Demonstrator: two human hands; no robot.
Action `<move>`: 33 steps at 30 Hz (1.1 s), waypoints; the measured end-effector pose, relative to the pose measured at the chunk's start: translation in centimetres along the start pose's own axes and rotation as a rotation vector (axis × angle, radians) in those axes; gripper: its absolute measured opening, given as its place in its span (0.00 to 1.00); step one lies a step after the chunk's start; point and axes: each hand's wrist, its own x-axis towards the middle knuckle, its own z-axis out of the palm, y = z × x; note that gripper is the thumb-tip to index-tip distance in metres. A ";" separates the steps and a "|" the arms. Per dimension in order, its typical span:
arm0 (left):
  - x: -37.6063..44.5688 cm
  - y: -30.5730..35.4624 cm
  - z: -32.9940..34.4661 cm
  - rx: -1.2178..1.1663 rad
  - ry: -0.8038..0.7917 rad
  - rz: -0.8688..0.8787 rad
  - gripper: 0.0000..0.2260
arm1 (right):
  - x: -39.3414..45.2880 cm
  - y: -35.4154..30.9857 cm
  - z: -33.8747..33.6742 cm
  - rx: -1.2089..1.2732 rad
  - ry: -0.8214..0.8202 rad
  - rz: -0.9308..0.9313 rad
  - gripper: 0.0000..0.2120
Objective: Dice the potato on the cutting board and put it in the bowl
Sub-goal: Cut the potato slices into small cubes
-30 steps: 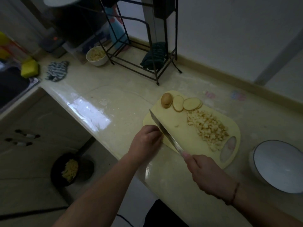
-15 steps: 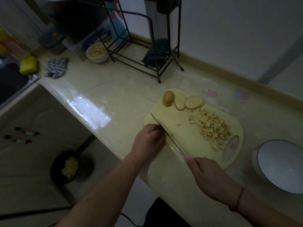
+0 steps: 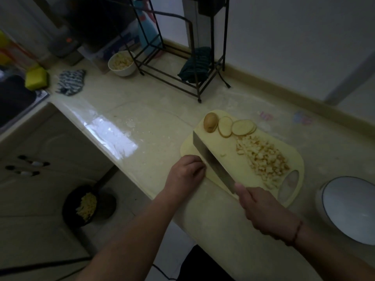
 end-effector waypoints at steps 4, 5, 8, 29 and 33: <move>0.1 0.0 -0.3 -0.028 0.009 -0.004 0.10 | -0.6 0.3 -0.5 0.024 0.000 0.026 0.29; 0.1 0.1 -0.4 -0.034 0.003 -0.001 0.11 | -0.7 0.1 -0.3 0.030 0.001 0.017 0.28; 0.0 0.1 -0.8 -0.034 -0.004 0.008 0.11 | -0.9 -0.7 0.0 0.054 -0.001 -0.021 0.27; -0.6 0.3 -0.7 0.046 0.050 -0.060 0.06 | -1.2 -1.1 1.1 0.005 -0.001 -0.058 0.26; -0.5 0.2 -0.4 0.034 0.056 -0.043 0.07 | -1.1 -1.2 1.1 -0.021 0.011 -0.063 0.27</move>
